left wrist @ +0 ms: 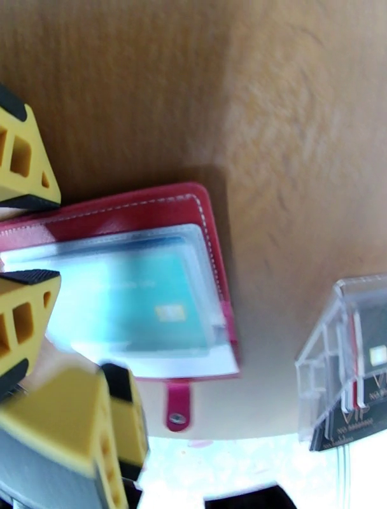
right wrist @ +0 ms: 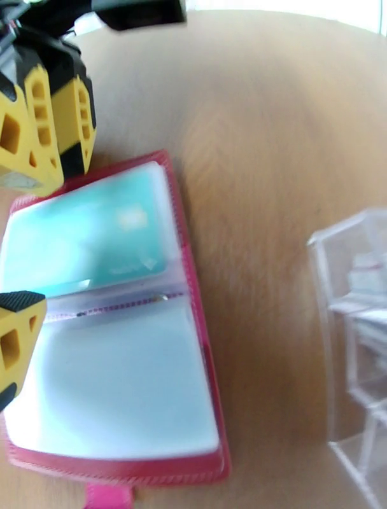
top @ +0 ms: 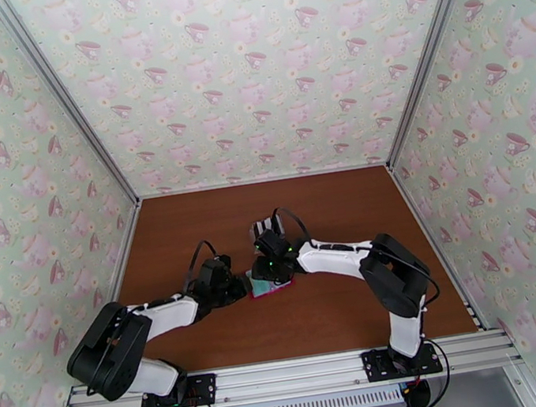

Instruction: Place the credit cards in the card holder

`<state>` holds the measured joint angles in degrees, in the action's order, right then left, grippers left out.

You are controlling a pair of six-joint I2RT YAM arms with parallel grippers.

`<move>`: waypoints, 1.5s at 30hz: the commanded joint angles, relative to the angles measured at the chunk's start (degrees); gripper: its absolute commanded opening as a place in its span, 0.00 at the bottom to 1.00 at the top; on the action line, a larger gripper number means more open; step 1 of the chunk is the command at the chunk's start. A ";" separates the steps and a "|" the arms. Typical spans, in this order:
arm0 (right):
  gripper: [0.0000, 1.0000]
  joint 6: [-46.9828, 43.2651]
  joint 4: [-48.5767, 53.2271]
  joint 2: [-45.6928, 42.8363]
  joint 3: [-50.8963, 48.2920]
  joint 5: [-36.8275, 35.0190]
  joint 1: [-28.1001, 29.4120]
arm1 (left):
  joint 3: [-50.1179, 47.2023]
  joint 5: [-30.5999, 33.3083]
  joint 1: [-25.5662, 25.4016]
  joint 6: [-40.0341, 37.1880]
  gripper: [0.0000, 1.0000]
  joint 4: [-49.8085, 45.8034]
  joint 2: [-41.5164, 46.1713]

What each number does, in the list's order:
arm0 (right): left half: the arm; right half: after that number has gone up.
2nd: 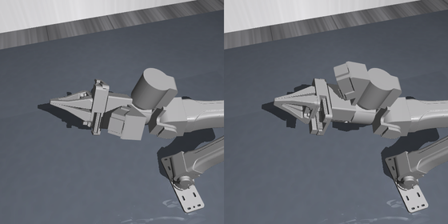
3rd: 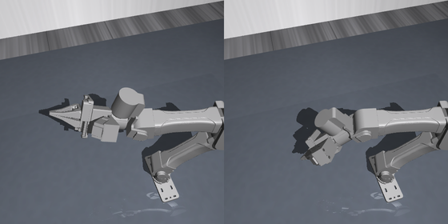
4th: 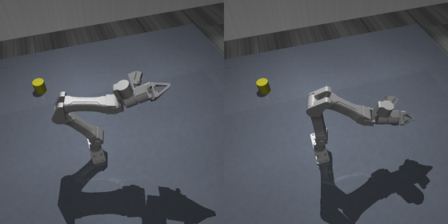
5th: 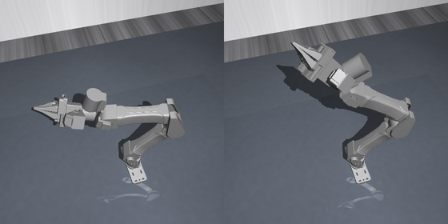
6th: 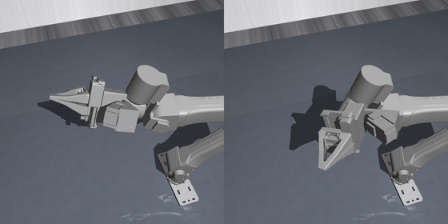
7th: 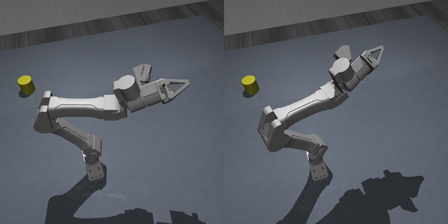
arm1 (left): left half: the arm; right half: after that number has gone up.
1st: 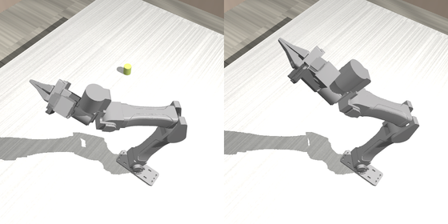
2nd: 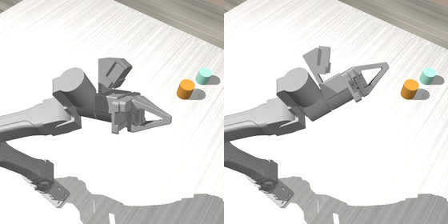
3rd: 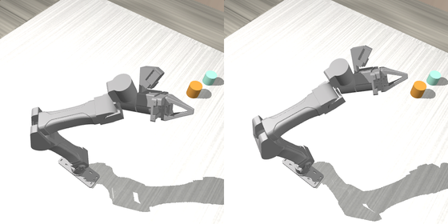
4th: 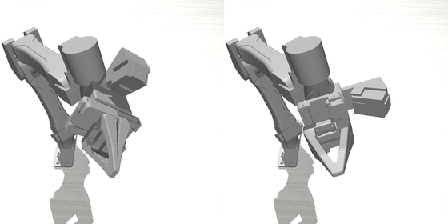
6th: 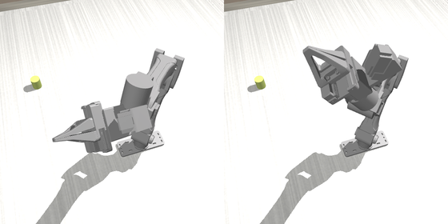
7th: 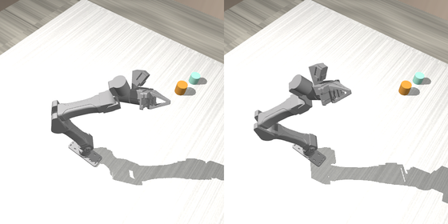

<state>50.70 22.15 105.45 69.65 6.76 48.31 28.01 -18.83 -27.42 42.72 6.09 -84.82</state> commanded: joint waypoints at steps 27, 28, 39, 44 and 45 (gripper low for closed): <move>0.49 -7.59 -0.75 -2.73 -1.28 3.43 -5.97 | 21.14 -0.67 7.02 -10.59 0.35 -23.26 -13.85; 0.49 -7.72 -0.58 -2.58 -1.10 3.52 -6.13 | 21.83 -0.67 7.07 -10.73 0.35 -23.42 -14.27; 0.49 -8.64 -0.29 -1.48 -0.70 3.88 -7.40 | 26.49 -1.84 7.62 -11.08 0.35 -23.34 -18.52; 0.49 -8.77 -0.10 -1.74 -0.65 3.87 -7.47 | 28.71 -2.35 7.64 -10.82 0.35 -23.53 -19.64; 0.49 -8.77 -0.09 -1.69 -0.56 3.87 -7.46 | 28.77 -2.43 7.63 -10.82 0.35 -23.71 -19.87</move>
<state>42.78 21.34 103.53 67.46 9.74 40.99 55.24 -24.69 -20.64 32.95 -20.36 -102.30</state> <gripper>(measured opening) 0.487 0.349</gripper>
